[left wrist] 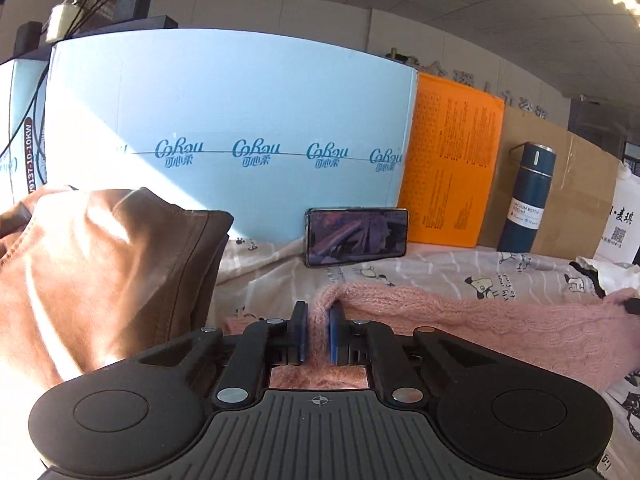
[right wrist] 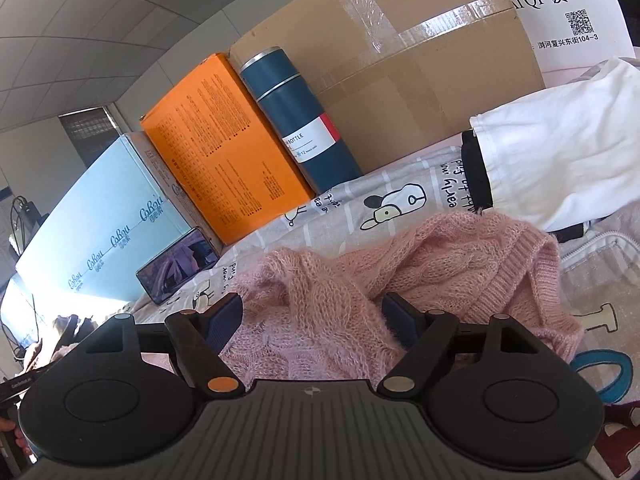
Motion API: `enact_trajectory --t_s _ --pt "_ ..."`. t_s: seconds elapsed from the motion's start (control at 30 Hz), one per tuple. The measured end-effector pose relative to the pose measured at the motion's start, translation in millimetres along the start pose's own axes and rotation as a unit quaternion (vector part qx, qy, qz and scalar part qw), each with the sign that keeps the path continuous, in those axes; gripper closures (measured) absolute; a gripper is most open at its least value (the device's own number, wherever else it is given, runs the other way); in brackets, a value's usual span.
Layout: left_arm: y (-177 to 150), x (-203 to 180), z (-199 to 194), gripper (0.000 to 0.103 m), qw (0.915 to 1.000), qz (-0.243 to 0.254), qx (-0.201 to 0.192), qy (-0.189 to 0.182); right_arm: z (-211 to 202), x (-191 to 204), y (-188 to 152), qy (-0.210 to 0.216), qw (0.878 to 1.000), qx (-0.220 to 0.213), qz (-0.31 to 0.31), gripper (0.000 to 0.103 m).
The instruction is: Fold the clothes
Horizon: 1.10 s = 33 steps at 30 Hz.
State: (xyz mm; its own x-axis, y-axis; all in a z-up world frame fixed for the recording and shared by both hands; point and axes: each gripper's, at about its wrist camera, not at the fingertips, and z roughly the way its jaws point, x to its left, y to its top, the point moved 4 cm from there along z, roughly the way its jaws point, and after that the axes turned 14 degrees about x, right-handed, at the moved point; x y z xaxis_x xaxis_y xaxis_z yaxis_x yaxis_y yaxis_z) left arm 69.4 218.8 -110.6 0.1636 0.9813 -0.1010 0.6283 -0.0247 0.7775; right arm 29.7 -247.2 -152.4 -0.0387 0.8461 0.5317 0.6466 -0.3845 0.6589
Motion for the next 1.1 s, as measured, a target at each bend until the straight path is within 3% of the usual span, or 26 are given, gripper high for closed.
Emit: enact_trajectory --t_s 0.13,0.17,0.2,0.23,0.27,0.3,0.43,0.47,0.5,0.57,0.63,0.7,0.77,0.93,1.1 --pt "9 0 33 0.085 0.9966 0.015 0.061 0.054 -3 -1 1 0.002 1.0 -0.006 0.005 0.026" --pt "9 0 41 0.079 0.9945 0.018 0.076 0.069 -4 -2 1 0.002 1.0 -0.009 0.006 0.025" --pt "9 -1 43 0.062 0.9937 0.019 0.077 0.078 -4 -2 1 0.002 1.0 -0.011 0.008 0.024" --pt "9 -1 43 0.052 0.9931 0.018 0.069 0.093 -5 -2 2 0.002 1.0 -0.013 0.009 0.024" --pt "10 1 40 0.034 0.9931 0.012 0.055 0.103 -5 -2 2 0.003 1.0 -0.014 0.009 0.023" --pt "12 3 37 0.03 0.9928 0.006 0.041 0.112 -6 -2 2 0.003 1.0 -0.015 0.009 0.023" --pt "17 13 20 0.029 0.9908 -0.044 -0.011 0.128 -7 -3 2 0.003 1.0 -0.021 0.012 0.023" --pt "17 15 10 0.028 0.9896 -0.078 -0.031 0.117 -8 -3 2 0.003 1.0 -0.024 0.012 0.023" --pt "13 17 1 0.02 0.9867 -0.124 -0.051 0.093 -8 -3 2 0.004 1.0 -0.026 0.013 0.023" --pt "0 20 -17 0.005 0.97 -0.224 -0.091 0.027 -12 -5 3 0.009 0.999 -0.037 0.02 0.022" --pt "-16 20 -24 0.003 0.9498 -0.291 -0.11 -0.027 -16 -7 5 0.017 0.998 -0.049 0.028 0.02" --pt "-28 19 -22 0.003 0.9429 -0.316 -0.096 -0.042 -20 -9 6 0.024 0.997 -0.061 0.037 0.018" --pt "-35 21 -17 0.003 0.9407 -0.325 -0.084 -0.051 -22 -12 7 0.033 0.997 -0.059 0.045 0.016" --pt "-43 23 -12 0.003 0.9391 -0.33 -0.071 -0.063 -28 -2 5 0.061 0.998 0.0 0.003 0.01" --pt "-45 12 -4 0.003 0.9495 -0.301 -0.048 -0.076 -39 21 -9 0.001 0.991 0.027 -0.133 0.005"
